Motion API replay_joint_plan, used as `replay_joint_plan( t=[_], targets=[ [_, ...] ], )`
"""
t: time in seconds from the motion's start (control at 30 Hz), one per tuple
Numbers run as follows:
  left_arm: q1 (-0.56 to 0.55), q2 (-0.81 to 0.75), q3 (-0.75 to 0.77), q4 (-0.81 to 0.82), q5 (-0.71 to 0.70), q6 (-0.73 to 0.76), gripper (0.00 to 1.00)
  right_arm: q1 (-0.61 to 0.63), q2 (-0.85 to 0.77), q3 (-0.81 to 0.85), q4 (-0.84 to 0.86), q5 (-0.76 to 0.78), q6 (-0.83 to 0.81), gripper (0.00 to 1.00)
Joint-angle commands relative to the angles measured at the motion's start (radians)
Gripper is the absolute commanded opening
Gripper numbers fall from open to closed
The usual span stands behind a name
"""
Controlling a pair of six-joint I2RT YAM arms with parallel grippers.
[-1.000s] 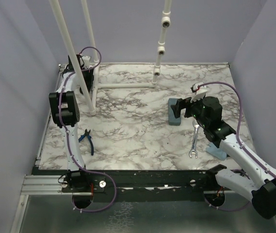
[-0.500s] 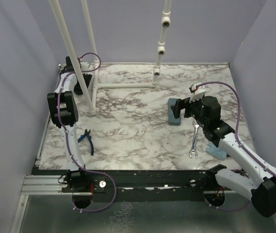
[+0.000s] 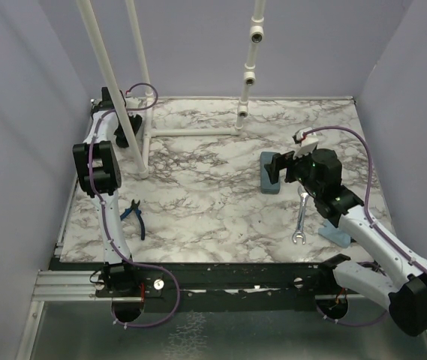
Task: Organize the sunglasses
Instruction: Open the sunglasses case at the center of the board.
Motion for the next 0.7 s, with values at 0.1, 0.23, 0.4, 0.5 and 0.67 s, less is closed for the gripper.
replay_joint_plan(
  t=[0.1,0.23,0.4,0.5,0.67],
  targets=[
    [0.076,-0.136,-0.036,-0.112,0.185,-0.041,0.00,-0.002,-0.072,0.001,-0.028,-0.030,-0.007,1.00],
    [0.178,-0.305,-0.143,-0.116,0.284,-0.072,0.00,-0.002,-0.132,-0.012,0.004,-0.091,-0.005,1.00],
    [0.300,-0.600,-0.328,-0.091,0.362,-0.053,0.00,-0.002,-0.175,-0.028,0.047,-0.126,0.011,1.00],
    [0.347,-0.793,-0.418,-0.046,0.357,-0.040,0.00,-0.002,-0.176,-0.031,0.047,-0.154,0.016,1.00],
    [0.459,-1.076,-0.470,0.027,0.470,-0.159,0.00,-0.002,-0.204,-0.050,0.083,-0.231,0.105,1.00]
  ],
)
